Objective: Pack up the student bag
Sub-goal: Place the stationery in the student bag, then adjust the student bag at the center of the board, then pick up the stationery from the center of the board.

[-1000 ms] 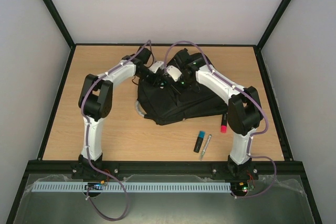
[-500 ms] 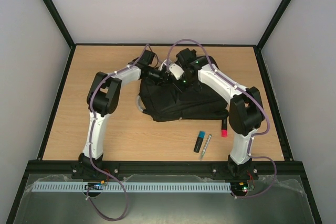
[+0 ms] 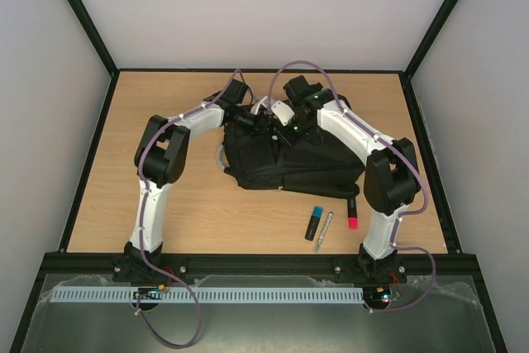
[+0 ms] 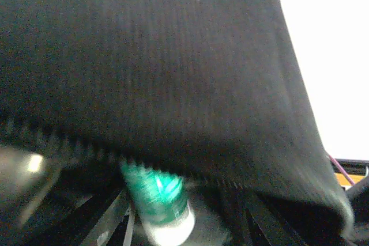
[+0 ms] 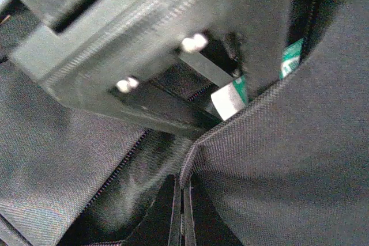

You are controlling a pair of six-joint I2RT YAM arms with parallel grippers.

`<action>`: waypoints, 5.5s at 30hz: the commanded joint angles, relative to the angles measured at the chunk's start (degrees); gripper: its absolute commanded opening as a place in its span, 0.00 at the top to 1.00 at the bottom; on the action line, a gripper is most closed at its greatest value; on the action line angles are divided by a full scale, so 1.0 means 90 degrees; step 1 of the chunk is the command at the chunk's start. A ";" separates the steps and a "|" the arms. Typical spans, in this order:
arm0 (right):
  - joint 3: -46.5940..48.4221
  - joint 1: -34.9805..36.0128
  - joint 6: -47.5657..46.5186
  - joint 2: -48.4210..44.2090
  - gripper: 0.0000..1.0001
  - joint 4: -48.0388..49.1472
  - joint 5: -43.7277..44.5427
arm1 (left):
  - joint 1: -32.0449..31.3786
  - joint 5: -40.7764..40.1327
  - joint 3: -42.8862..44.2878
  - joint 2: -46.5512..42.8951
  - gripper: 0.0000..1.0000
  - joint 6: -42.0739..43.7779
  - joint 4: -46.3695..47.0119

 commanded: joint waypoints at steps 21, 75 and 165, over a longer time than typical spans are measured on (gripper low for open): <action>0.0111 -0.0654 -0.0215 0.0238 0.53 -0.0515 -0.0790 | 0.0014 -0.1382 -0.0225 -0.0376 0.63 0.1842 -0.1169; 0.0960 -0.0065 0.1129 0.1486 0.52 0.0797 0.3052 | 0.1343 -0.0282 -0.0754 -0.0375 0.41 0.1753 -0.2189; -0.5438 0.0795 -0.6809 -0.2927 0.46 0.0288 0.0971 | 0.2088 -0.4924 -0.2347 -0.3685 0.21 0.2334 -0.2543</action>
